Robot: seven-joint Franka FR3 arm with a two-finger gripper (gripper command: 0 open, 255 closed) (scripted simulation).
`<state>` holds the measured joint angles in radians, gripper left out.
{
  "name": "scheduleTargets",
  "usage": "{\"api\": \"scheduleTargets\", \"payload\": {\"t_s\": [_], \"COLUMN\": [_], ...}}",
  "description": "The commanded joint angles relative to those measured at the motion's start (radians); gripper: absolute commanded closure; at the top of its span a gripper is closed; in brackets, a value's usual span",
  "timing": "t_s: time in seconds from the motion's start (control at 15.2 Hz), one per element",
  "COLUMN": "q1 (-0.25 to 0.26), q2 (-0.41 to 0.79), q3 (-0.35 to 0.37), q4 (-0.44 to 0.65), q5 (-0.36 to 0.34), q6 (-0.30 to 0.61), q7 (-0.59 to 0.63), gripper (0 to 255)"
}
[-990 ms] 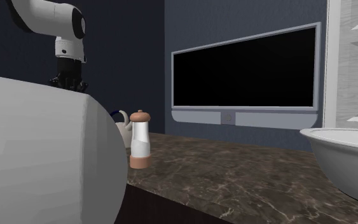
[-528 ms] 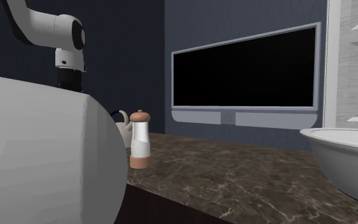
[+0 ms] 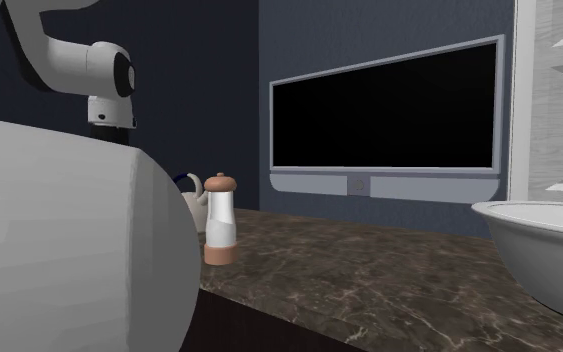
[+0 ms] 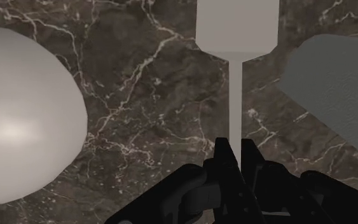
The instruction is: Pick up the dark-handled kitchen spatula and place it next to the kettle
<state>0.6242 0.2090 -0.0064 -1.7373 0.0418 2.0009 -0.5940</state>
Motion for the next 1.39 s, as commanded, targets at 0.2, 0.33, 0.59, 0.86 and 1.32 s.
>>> {"api": "scheduleTargets", "payload": {"t_s": [0.2,0.33,0.59,0.86,1.32], "q1": [0.0,0.0,0.001,0.001,0.0], "q2": [0.018,0.026,0.044,0.065,0.098], "q3": [0.0,0.001,0.001,0.001,0.002], "q4": [-0.045,-0.062,-0.092,-0.119,-0.149], "q5": [0.001,0.002,0.003,0.005,0.007], "q6": [0.064,0.088,0.137,0.184,0.247], "q7": [-0.002,-0.003,-0.005,-0.007,-0.01], "gripper": [255,255,255,255,255]}}
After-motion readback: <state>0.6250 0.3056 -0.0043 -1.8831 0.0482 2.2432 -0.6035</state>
